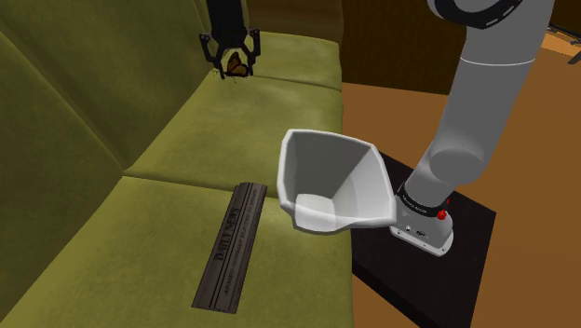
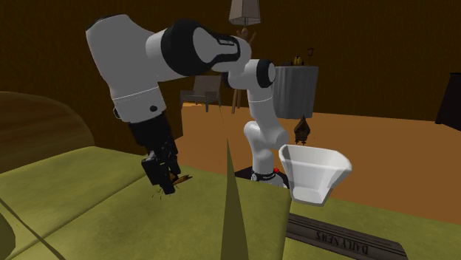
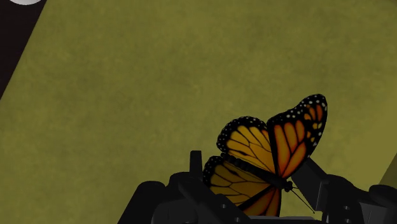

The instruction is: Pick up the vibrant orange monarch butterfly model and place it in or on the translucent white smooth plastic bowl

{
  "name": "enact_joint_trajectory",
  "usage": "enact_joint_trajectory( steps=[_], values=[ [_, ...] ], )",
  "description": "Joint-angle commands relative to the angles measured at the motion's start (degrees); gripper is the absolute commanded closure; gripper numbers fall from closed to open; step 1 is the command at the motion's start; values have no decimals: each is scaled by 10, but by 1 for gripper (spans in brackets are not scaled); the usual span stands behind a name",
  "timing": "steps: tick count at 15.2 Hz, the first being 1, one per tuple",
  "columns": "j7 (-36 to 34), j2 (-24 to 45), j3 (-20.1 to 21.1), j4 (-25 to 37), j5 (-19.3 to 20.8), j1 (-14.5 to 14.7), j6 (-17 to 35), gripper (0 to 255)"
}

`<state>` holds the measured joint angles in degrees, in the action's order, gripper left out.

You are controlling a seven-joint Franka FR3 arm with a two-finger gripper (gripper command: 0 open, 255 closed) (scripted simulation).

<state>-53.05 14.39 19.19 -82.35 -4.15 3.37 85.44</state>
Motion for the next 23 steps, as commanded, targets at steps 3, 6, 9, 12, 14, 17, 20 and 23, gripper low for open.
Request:
enact_joint_trajectory(
  steps=[3, 6, 9, 12, 14, 17, 20, 23],
  values=[
    [-5, 4, 1, 36, 1, 2, -32, 255],
    [-9, 11, 2, 69, 2, 4, -58, 255],
    [-14, 20, 2, 105, 5, 7, -85, 255],
    [-19, 31, 3, 145, 7, 11, -114, 255],
    [-23, 41, 4, 175, 10, 14, -134, 255],
    [-29, 59, 5, 225, 15, 20, -167, 255],
    [-36, 38, 8, 208, 8, 20, -169, 255],
    [-43, -43, 14, 95, -20, 13, -132, 255]
  ],
)
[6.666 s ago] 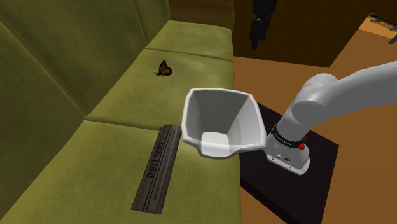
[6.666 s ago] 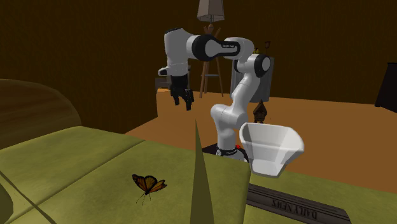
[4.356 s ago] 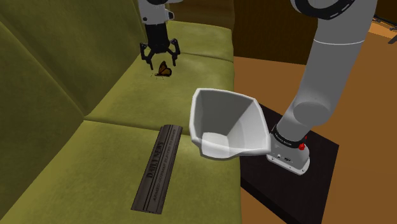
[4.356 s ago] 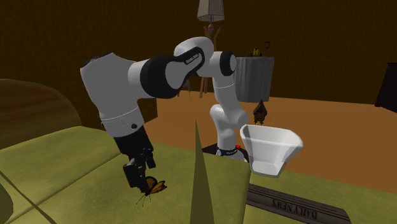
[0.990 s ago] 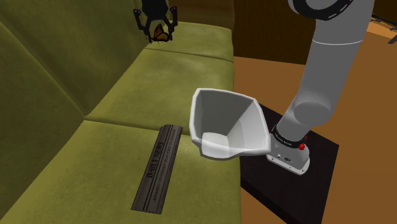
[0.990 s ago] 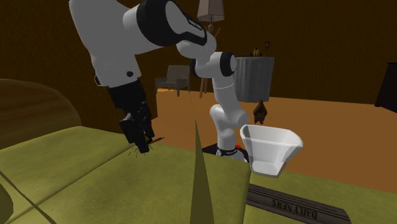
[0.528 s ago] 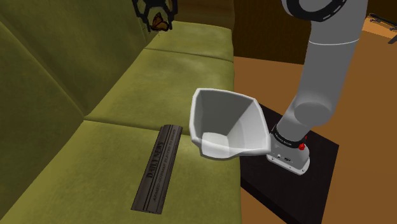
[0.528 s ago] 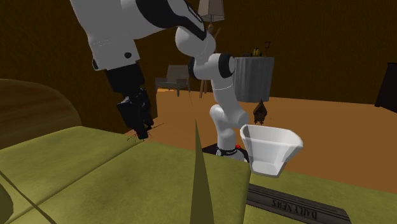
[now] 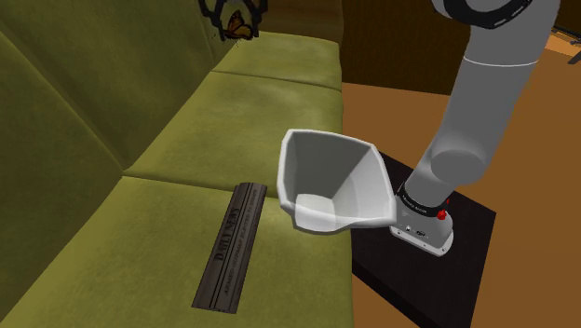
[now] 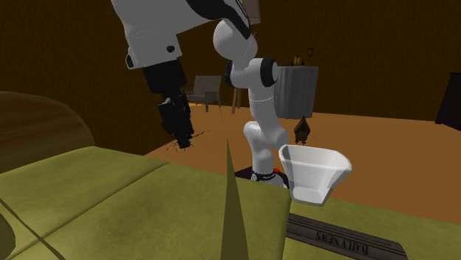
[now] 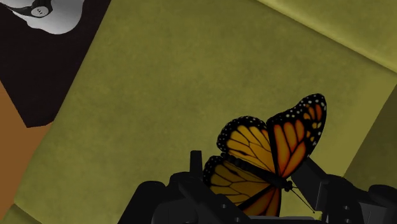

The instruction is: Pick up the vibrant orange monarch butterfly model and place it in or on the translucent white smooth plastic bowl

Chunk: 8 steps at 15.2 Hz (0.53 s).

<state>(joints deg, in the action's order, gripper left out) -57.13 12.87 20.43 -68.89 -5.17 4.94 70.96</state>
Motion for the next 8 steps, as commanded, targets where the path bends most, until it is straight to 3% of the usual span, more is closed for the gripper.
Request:
enact_joint_trajectory(
  steps=[1, 8],
  values=[
    [-5, -52, 4, -70, -18, -3, 22, 255],
    [-31, -195, 18, -237, -74, 9, 60, 255]
  ],
)
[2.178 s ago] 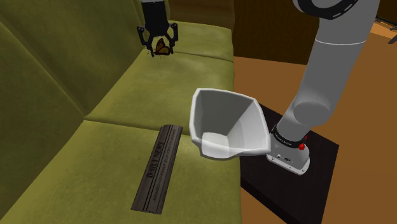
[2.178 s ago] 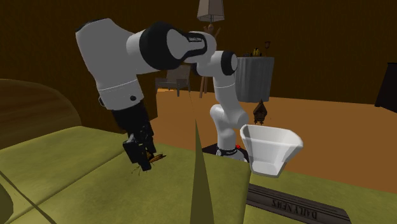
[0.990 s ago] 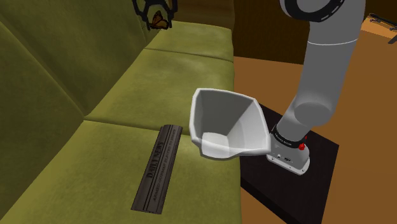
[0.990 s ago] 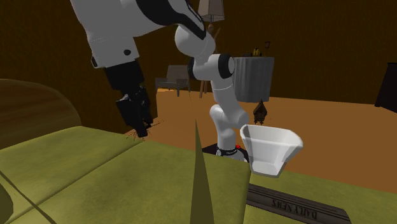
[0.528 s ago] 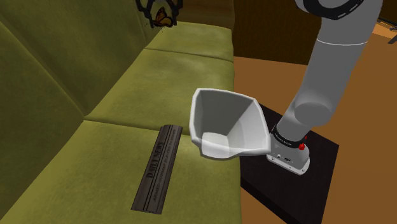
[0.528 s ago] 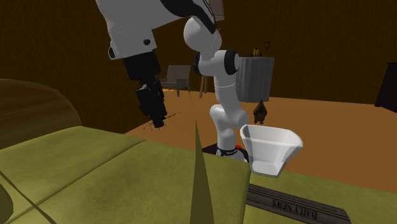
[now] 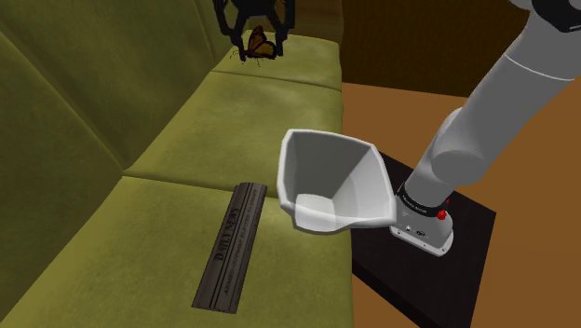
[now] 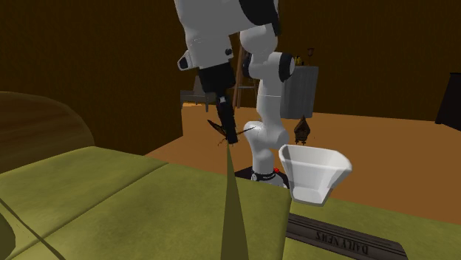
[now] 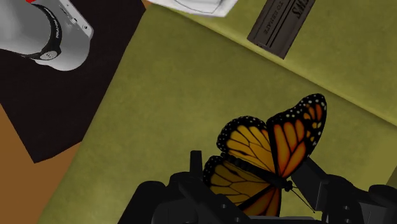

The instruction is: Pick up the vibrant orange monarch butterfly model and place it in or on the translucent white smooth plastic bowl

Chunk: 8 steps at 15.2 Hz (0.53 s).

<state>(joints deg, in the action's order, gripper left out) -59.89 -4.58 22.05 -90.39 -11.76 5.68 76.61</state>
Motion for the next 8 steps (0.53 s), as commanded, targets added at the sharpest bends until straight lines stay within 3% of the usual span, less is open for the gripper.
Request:
enact_joint_trajectory(
  steps=[1, 8],
  values=[
    [-8, -39, 4, -40, -16, 5, 6, 255],
    [-48, -154, 24, -145, -72, 34, 13, 255]
  ],
)
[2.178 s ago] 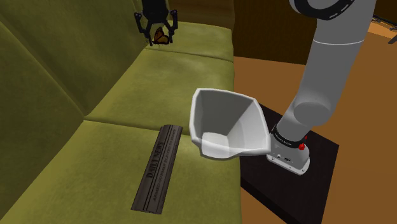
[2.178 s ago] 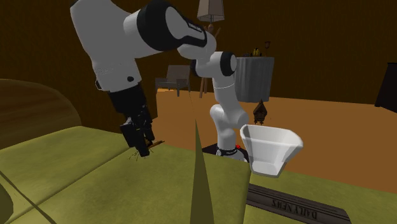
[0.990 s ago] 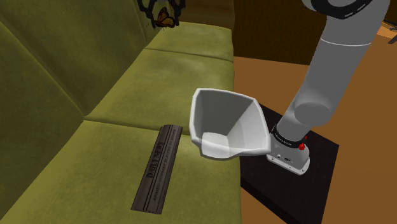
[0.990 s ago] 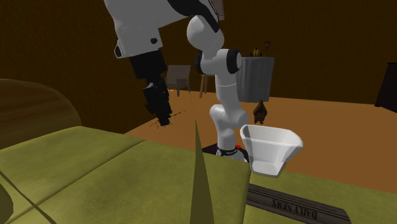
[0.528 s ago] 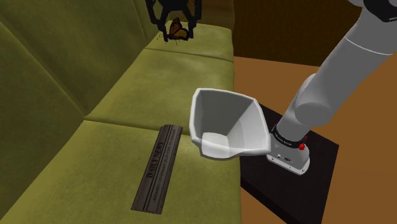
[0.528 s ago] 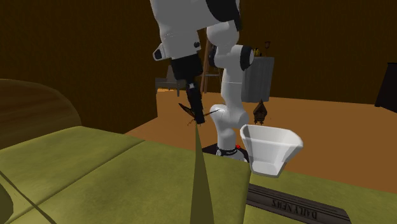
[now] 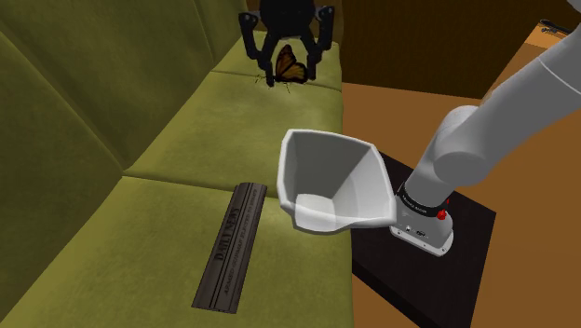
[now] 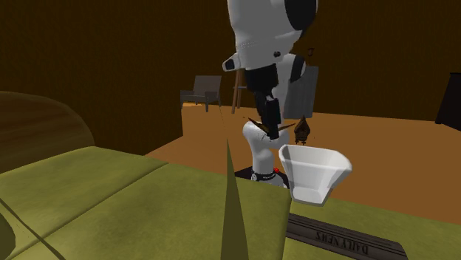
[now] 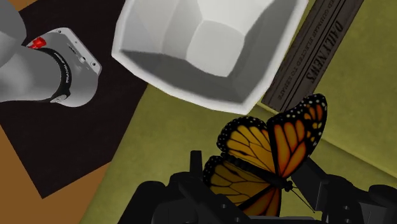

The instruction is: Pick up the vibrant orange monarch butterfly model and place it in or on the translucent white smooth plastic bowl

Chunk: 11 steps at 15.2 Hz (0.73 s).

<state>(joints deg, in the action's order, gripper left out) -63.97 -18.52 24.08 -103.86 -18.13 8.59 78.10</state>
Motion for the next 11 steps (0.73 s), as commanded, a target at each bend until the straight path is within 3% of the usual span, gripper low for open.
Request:
enact_joint_trajectory(
  steps=[1, 11],
  values=[
    [-15, -29, 7, -22, -16, 9, -2, 255],
    [-90, -148, 48, -107, -93, 57, -4, 255]
  ],
)
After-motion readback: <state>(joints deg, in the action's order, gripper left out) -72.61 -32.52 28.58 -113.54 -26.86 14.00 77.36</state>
